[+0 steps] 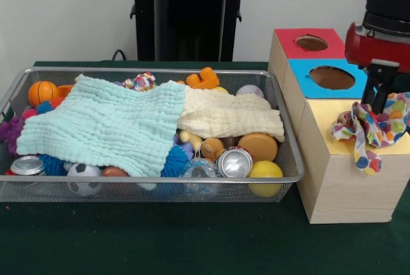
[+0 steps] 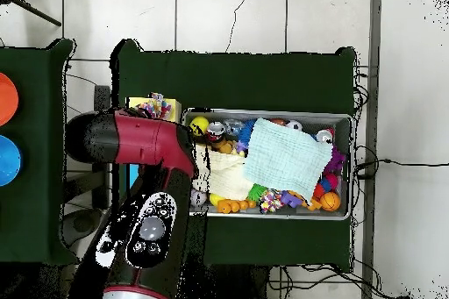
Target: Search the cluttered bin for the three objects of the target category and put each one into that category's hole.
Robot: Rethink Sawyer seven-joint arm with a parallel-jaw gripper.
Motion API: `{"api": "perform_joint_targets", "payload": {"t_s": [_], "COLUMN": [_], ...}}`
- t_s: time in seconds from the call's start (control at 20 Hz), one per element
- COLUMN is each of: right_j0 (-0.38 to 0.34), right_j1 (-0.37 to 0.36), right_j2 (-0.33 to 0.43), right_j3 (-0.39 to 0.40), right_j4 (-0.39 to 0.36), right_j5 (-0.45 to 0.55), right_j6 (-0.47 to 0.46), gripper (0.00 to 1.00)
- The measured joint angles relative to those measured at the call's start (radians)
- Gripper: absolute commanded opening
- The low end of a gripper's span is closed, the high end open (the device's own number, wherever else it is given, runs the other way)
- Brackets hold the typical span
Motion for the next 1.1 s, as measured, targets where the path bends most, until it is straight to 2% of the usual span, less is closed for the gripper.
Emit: {"api": "perform_joint_targets", "payload": {"t_s": [0.75,1.1], "right_j0": [0.007,0.007], "right_j1": [-0.065,-0.071], "right_j2": [0.0,0.0], "right_j3": [0.034,0.034], "right_j4": [0.0,0.0], "right_j5": [0.005,0.005], "right_j6": [0.0,0.0], "gripper": [0.0,0.0]}}
